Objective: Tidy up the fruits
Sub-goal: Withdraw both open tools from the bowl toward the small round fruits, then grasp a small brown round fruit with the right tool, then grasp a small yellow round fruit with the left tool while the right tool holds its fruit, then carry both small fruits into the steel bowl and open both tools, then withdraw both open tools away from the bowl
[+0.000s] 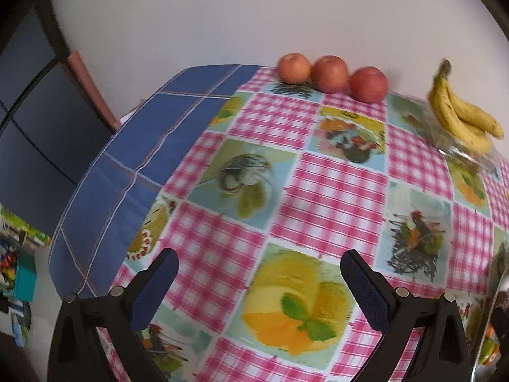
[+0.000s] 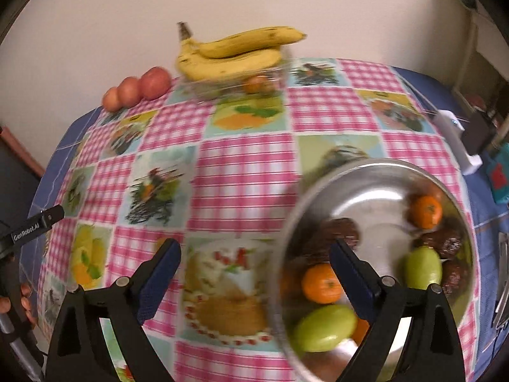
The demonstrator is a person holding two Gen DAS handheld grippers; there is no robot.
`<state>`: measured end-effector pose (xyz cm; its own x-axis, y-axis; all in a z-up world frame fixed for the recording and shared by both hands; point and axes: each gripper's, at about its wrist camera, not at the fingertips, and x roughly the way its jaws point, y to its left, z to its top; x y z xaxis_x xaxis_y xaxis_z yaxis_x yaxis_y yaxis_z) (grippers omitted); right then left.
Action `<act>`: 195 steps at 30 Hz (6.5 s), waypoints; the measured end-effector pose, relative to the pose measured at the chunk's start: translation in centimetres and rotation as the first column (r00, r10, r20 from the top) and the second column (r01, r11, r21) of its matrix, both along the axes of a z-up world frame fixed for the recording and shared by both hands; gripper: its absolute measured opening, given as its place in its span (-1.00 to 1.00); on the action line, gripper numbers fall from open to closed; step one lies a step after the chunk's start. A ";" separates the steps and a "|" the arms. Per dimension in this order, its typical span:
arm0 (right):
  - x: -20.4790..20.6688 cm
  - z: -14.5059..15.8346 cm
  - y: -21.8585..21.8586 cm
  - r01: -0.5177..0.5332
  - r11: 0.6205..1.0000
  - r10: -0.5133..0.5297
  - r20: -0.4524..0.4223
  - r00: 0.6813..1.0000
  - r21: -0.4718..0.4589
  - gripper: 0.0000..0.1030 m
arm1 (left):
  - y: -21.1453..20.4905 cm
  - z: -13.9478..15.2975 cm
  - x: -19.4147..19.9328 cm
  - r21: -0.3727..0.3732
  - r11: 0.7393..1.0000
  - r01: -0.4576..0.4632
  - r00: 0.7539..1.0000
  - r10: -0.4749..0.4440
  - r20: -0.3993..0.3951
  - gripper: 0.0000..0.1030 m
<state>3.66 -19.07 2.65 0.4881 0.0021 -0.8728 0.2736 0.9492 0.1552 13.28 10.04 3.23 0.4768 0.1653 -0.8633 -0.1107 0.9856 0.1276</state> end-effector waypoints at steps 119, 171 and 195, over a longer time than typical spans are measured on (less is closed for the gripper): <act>-6.2 -0.9 -14.3 0.333 0.938 -0.331 -0.030 0.943 0.094 -0.46 | -24.5 -3.1 -6.8 -0.549 0.698 0.460 0.781 -0.612 -0.123 -0.54; -12.2 1.7 -6.3 0.165 0.986 -0.167 0.069 0.984 0.025 0.82 | -11.3 0.9 -11.9 -0.014 0.957 0.289 0.957 -0.289 0.006 1.00; -11.2 1.7 -4.0 0.095 0.994 -0.093 0.046 0.995 -0.056 0.82 | -11.4 1.0 -12.4 0.025 0.953 0.303 0.953 -0.303 -0.012 1.00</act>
